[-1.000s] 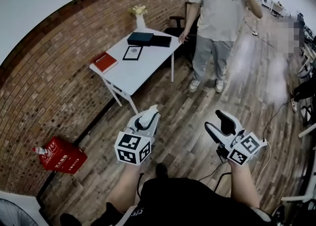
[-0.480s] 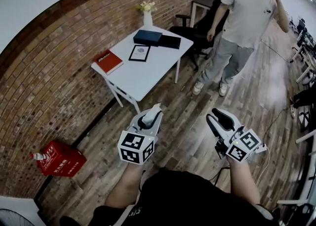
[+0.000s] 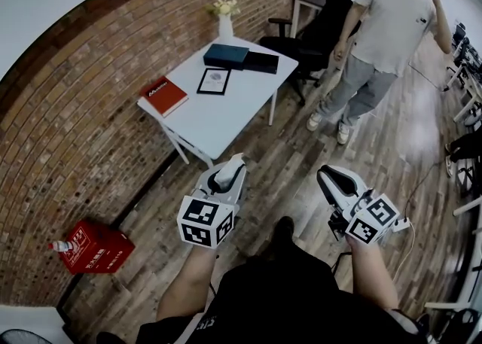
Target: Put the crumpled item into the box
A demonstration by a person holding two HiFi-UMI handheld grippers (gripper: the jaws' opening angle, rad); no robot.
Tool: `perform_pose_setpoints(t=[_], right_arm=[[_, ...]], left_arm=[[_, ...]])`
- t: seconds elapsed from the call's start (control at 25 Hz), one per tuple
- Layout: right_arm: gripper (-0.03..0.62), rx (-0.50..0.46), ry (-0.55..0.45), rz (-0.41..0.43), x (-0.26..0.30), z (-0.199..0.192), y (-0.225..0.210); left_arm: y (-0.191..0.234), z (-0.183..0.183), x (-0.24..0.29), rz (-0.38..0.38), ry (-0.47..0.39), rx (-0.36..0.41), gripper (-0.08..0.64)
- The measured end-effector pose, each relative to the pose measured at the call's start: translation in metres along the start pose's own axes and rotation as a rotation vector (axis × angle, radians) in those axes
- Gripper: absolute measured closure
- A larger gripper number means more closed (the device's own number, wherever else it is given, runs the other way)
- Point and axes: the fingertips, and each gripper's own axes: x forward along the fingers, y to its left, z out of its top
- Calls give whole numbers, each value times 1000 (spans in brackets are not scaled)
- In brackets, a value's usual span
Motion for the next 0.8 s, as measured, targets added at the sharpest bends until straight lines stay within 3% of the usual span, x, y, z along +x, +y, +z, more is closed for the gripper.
perform_pose_setpoints(t=[0.32,0.8], right_arm=[[561,51,-4,55,43,-6,-57],[580,129,-4,95,127,0,-190]], left_arm=[[27,-3,52,47,26,-17,488],[81,13,183,118,92,-53,488]])
